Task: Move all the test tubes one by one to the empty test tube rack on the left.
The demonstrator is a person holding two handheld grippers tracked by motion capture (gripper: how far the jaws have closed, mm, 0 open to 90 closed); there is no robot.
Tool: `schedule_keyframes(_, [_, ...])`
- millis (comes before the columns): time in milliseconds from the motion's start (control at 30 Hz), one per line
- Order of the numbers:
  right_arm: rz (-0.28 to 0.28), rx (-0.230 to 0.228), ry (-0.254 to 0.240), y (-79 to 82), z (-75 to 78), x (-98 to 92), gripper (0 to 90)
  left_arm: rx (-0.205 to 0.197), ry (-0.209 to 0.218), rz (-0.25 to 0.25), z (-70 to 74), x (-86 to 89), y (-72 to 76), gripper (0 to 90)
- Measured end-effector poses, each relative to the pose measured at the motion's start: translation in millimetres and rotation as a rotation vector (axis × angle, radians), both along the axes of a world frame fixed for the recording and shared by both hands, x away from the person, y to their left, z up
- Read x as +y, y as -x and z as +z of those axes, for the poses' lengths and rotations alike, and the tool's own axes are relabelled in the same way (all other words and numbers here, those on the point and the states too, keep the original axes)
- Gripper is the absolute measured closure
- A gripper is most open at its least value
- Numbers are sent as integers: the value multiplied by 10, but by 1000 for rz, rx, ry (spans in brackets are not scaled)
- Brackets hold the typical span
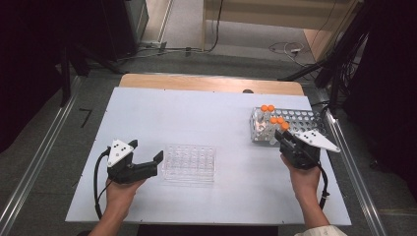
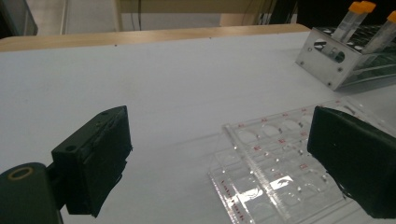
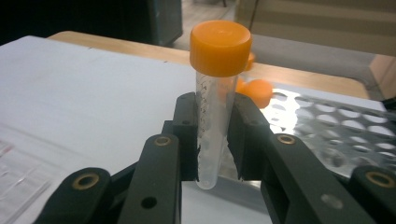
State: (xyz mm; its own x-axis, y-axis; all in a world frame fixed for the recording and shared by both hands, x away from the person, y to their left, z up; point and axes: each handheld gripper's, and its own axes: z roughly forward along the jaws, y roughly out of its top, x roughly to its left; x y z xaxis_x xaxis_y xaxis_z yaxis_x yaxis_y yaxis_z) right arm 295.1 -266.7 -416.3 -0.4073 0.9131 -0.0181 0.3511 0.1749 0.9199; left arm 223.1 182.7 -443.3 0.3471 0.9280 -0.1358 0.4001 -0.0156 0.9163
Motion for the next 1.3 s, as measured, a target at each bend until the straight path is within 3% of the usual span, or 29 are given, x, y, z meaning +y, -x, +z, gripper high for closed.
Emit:
schedule_keyframes(133, [52,21,7,23,-63,140,719,-4,2,-31,30,-109,-14,88])
schedule_keyframes(333, [116,38,15,57,-101,326,719,-18,-6,-110,73,-409,-69,108])
schedule_keyframes(767, [208,87,36,119,-212,541,718,-22,-9,-245,121,-917,-202,128])
schedule_keyframes(900, [239,100,45,141,-236,618,718,-31,-26,-262,129,-1099,-257,134])
schedule_keyframes(1300, [283,114,44,166,-261,739,718,-42,39,-345,214,-1367,-378,220])
